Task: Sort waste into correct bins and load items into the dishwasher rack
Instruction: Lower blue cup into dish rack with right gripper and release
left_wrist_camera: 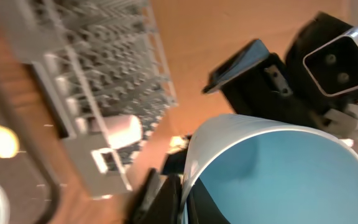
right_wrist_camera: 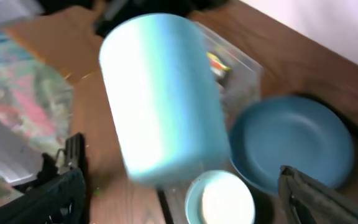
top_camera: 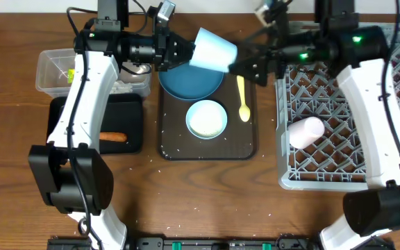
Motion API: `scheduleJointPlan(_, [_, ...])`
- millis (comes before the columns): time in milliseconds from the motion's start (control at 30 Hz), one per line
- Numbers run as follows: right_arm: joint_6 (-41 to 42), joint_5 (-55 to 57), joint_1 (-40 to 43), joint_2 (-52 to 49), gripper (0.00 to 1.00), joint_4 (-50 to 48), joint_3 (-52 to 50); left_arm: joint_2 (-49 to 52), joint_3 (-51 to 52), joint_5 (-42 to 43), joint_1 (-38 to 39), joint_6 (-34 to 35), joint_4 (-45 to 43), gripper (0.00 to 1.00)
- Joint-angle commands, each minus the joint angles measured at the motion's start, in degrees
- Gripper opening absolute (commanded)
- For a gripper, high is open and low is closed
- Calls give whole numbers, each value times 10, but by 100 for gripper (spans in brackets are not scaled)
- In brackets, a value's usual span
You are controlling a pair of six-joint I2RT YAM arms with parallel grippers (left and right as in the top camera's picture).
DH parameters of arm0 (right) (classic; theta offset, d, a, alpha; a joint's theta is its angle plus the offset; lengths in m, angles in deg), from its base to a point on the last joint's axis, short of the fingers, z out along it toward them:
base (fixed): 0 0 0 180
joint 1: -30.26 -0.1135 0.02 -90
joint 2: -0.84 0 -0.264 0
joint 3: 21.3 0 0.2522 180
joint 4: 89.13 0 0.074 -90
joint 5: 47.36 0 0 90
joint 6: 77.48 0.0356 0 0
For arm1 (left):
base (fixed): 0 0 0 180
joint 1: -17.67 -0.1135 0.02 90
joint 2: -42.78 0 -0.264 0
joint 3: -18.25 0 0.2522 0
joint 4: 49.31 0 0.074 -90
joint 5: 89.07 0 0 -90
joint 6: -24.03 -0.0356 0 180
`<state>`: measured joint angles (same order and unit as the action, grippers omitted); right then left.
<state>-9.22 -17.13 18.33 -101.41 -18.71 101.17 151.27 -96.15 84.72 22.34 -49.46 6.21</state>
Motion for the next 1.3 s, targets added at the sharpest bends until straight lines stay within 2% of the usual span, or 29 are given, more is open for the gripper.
scheduleJointPlan(0, [-26, -25, -22, 7, 95, -14, 5, 0, -5, 63, 7, 1, 2, 6])
scheduleJointPlan(200, [-26, -22, -39, 7, 88, -43, 1, 0, -5, 63, 22, 3, 9, 6])
scheduleJointPlan(433, [-26, -21, -48, 6, 54, -50, -2, 0, -5, 63, 31, 2, 8, 6])
scheduleJointPlan(567, [-26, -21, -47, 6, 46, -49, -2, 0, -5, 63, 31, 2, 8, 7])
scheduleJointPlan(700, [0, 14, -37, 8, 40, -42, -2, 0, -5, 48, 30, -3, 8, 17])
scheduleJointPlan(767, [27, 59, -25, 12, 39, -28, -2, 0, -5, 17, 30, -4, 8, 17])
scheduleJointPlan(833, [31, 94, -10, 20, 39, 2, -2, 0, -5, -31, 30, -4, 9, 23])
scheduleJointPlan(1067, [108, 224, 64, 80, 39, 99, -2, 0, -3, -280, 36, -4, 19, 24])
scheduleJointPlan(1267, [210, 454, 140, 122, 42, 235, -2, 1, 14, -481, 65, -4, 47, 24])
